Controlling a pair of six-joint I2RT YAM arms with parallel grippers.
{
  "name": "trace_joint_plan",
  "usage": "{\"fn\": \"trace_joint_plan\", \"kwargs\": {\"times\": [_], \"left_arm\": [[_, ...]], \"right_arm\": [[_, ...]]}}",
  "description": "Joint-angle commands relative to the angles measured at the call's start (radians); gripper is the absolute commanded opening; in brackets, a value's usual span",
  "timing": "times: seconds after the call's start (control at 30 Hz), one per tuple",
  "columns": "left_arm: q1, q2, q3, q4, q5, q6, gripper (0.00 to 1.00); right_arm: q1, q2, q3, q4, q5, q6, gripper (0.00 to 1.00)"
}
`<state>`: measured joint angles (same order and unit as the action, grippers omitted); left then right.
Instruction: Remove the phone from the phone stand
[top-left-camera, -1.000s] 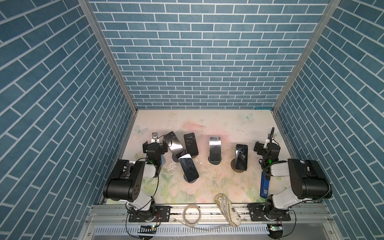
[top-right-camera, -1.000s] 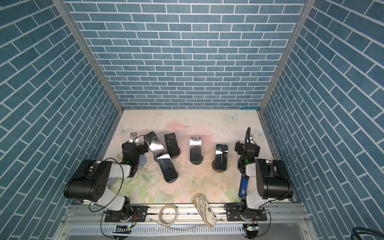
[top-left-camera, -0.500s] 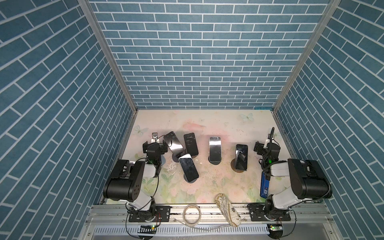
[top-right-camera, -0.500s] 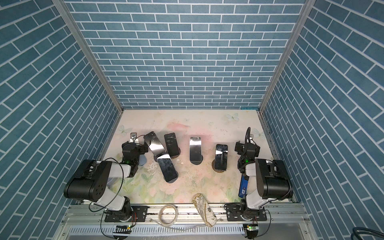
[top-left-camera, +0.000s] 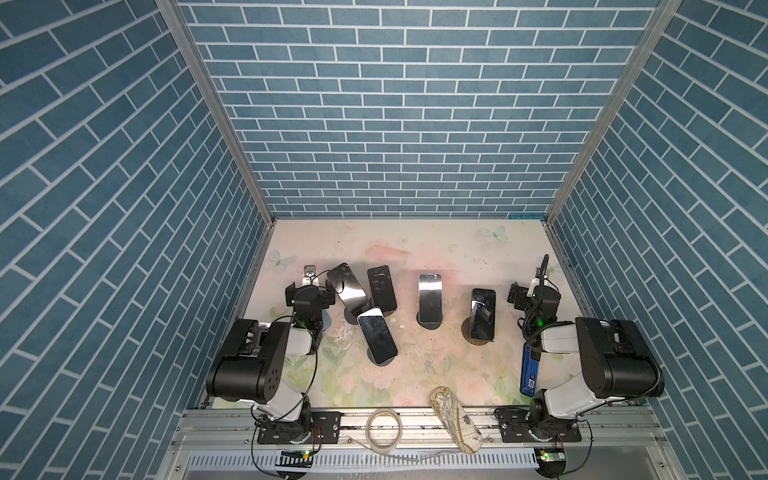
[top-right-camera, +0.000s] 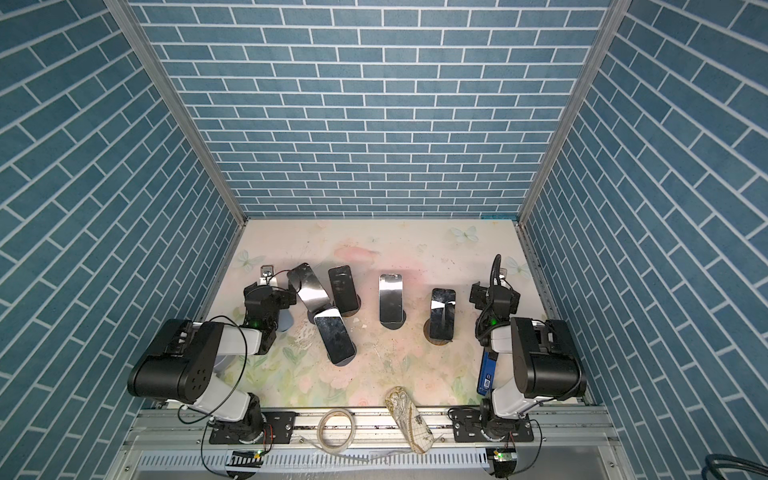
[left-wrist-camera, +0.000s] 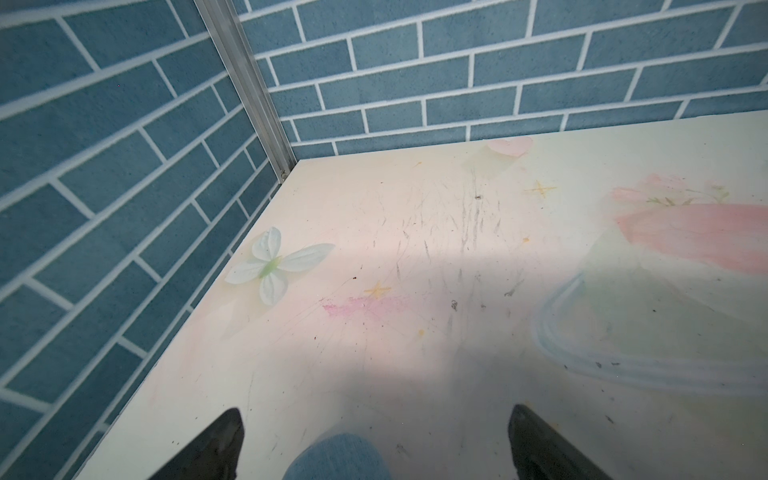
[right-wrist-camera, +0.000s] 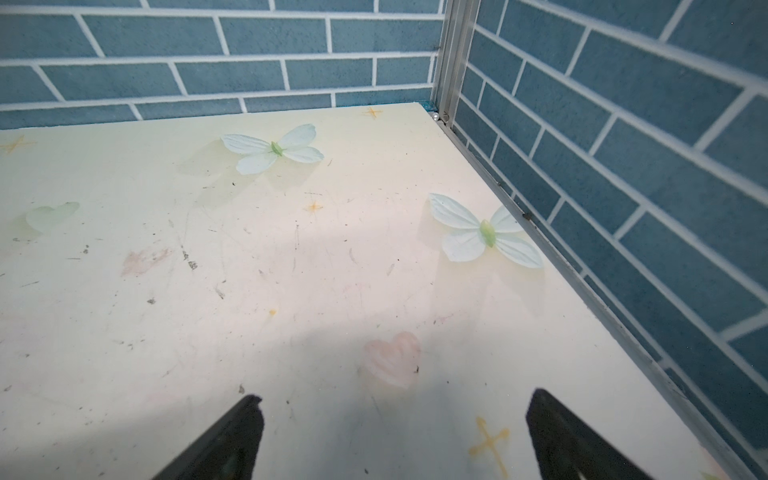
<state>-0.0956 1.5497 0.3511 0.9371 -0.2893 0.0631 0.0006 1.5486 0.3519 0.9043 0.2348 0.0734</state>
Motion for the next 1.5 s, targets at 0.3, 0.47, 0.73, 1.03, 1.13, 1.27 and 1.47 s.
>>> {"fn": "trace_joint_plan", "kwargs": {"times": [0.3, 0.47, 0.73, 1.03, 1.13, 1.27, 1.47], "left_arm": [[0.005, -0.111, -0.04, 0.0, -0.093, -0.027, 1.0], [0.005, -0.183, -0.004, -0.126, -0.164, -0.054, 1.0], [0.005, -0.252, 0.064, -0.334, -0.324, -0.101, 1.0], [0.005, -0.439, 0.215, -0.751, -0.357, -0.195, 1.0], [0.004, -0.477, 0.286, -0.895, -0.328, -0.22, 1.0], [0.002, -0.538, 0.338, -1.013, -0.278, -0.275, 1.0], [-0.007, -0.613, 0.381, -1.097, -0.127, -0.345, 1.0]], "right_arm": [[-0.002, -0.208, 0.105, -0.329, 0.033, 0.028, 0.92], [0.004, -0.325, 0.176, -0.562, 0.063, 0.127, 0.99], [0.035, -0.434, 0.307, -0.937, 0.065, 0.242, 0.99], [0.082, -0.471, 0.479, -1.269, -0.019, 0.293, 0.99], [0.11, -0.47, 0.527, -1.357, -0.048, 0.312, 0.99], [0.173, -0.466, 0.591, -1.47, -0.053, 0.332, 0.99], [0.228, -0.482, 0.629, -1.57, -0.138, 0.391, 0.99]]}}
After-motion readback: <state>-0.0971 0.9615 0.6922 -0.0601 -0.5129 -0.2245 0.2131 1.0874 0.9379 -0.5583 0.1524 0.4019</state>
